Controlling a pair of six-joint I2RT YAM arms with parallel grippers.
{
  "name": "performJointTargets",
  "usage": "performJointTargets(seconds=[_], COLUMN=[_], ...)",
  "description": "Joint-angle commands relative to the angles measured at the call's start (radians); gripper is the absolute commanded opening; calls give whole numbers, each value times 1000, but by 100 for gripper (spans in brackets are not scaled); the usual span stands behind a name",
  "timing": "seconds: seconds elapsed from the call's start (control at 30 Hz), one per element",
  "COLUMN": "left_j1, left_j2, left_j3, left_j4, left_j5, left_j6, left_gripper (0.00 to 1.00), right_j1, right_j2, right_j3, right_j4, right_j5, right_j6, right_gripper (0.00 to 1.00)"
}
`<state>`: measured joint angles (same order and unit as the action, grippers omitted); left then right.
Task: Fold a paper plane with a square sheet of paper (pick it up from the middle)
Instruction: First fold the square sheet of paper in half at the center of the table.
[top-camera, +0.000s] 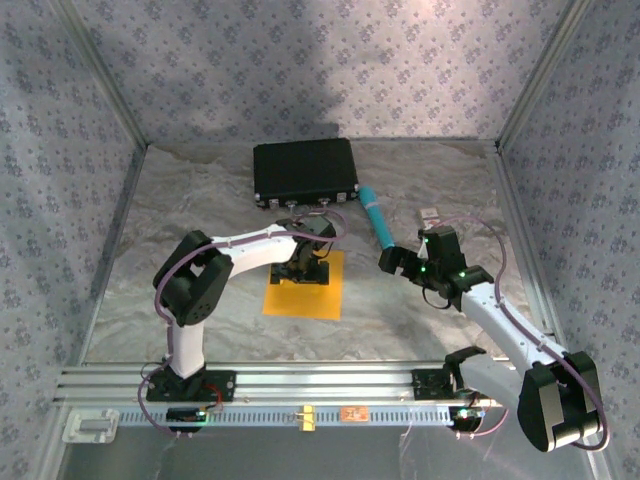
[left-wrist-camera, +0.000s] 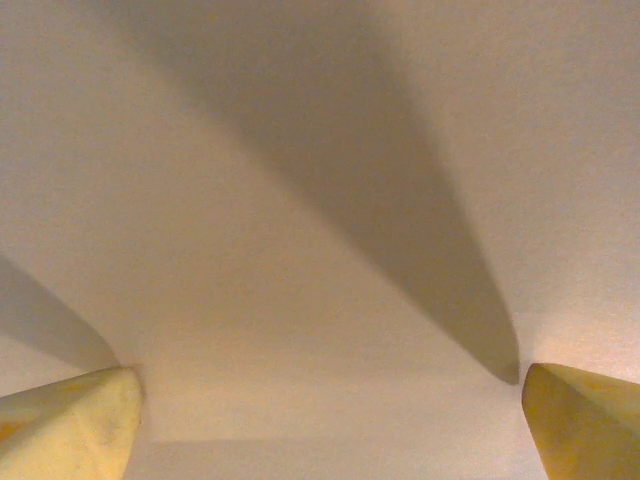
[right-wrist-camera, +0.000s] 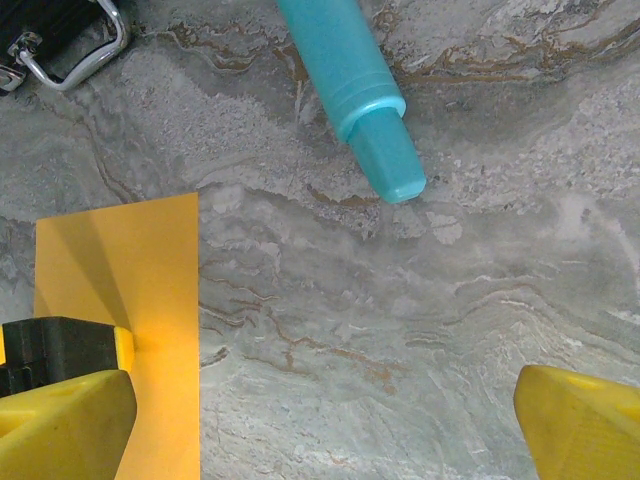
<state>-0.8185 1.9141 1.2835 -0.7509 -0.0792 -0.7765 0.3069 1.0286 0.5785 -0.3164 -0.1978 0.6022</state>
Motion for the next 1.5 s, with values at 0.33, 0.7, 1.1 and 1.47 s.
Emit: performJointTargets(seconds=[0.33, 0.7, 1.1, 1.47], left_j1=[-7, -7, 6, 32], left_j2=[17, 92, 64, 11], left_j3=[80, 75, 46, 45], left_j4=[-66, -57, -27, 8], left_j5=[-26, -32, 12, 57], left_j6=[-24, 9, 64, 149], left_gripper=[98, 97, 98, 99], right_j1=[11, 11, 10, 12], right_j2=[12, 13, 13, 12], right_j3=[35, 32, 32, 31], right_j4=[-15, -21, -17, -16], right_j5=[5, 3, -14, -23], right_j6=[-10, -17, -25, -28], right_gripper=[99, 99, 99, 99])
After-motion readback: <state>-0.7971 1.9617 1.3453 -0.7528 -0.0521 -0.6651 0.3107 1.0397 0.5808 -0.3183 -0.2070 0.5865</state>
